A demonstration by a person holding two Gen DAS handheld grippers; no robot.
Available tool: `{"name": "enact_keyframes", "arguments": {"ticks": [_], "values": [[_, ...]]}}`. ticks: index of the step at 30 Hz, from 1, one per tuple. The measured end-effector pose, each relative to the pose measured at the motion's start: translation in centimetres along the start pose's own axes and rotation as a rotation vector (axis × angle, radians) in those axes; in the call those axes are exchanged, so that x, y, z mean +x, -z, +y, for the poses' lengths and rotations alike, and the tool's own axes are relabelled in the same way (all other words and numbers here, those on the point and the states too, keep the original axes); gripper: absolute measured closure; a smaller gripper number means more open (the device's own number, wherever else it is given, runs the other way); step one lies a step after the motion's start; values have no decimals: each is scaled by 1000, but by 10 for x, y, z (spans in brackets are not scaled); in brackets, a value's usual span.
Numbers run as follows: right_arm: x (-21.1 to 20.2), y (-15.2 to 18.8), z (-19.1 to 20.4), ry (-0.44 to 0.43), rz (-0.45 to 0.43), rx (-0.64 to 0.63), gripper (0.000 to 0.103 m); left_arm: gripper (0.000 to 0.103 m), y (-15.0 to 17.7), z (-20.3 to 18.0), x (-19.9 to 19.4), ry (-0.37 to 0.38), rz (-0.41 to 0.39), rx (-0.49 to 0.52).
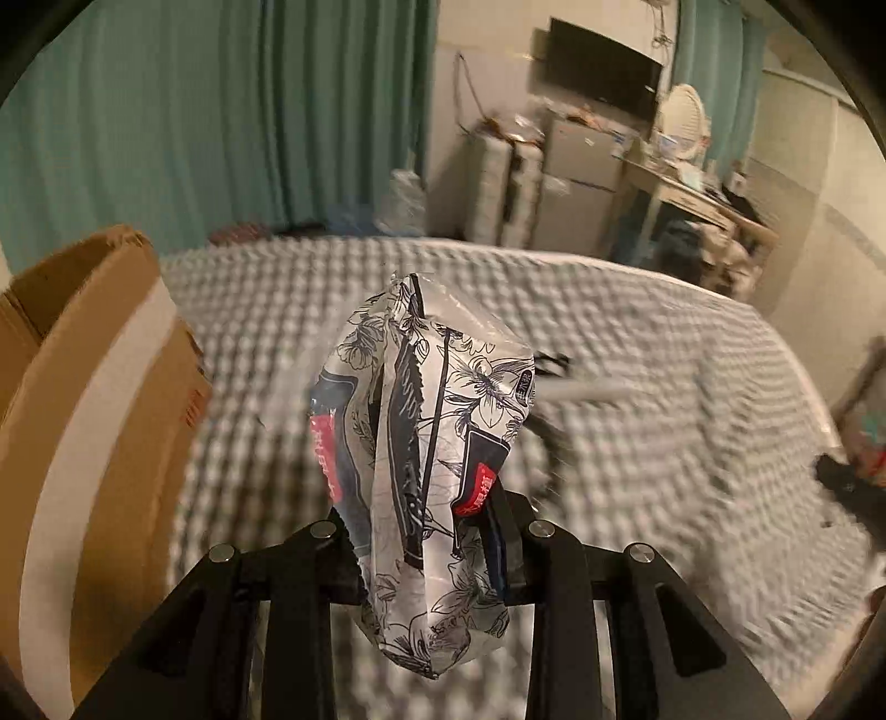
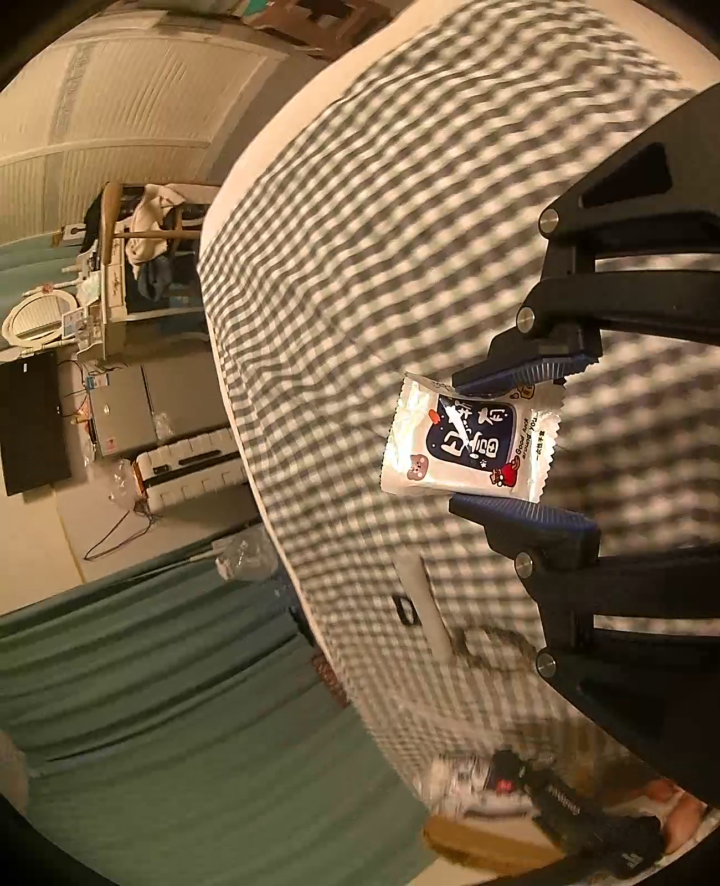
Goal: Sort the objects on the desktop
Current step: 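Drop the tissue pack and snack sachet into the cardboard box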
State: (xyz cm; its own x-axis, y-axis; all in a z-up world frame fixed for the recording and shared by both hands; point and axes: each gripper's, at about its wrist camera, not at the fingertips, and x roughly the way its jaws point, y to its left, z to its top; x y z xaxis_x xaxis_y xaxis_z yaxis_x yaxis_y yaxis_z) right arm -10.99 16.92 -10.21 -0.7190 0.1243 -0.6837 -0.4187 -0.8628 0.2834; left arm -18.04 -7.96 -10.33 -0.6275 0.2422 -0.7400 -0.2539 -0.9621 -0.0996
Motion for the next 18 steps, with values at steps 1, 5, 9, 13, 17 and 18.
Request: {"name": "enact_keyframes", "arguments": {"ticks": [1,5,9,13,17,18], "values": [[-9,2,3,-11,-3,-2,66,73,-1,-1,-9,24,25,1],[-55,10,24,-35,-40,-42,66,73,-6,9,-50,111,32,-21],[-91,20,56,-69,-50,-55,66,73,-18,13,-83,148,31,8],[-111,28,106,-118,-59,-118,66,72,-24,24,-121,132,8,80],[-134,35,158,-151,-87,-212,66,73,-29,44,-153,110,-37,120],[-140,37,171,-160,-95,-230,66,72,-33,51,-159,108,-45,125]]}}
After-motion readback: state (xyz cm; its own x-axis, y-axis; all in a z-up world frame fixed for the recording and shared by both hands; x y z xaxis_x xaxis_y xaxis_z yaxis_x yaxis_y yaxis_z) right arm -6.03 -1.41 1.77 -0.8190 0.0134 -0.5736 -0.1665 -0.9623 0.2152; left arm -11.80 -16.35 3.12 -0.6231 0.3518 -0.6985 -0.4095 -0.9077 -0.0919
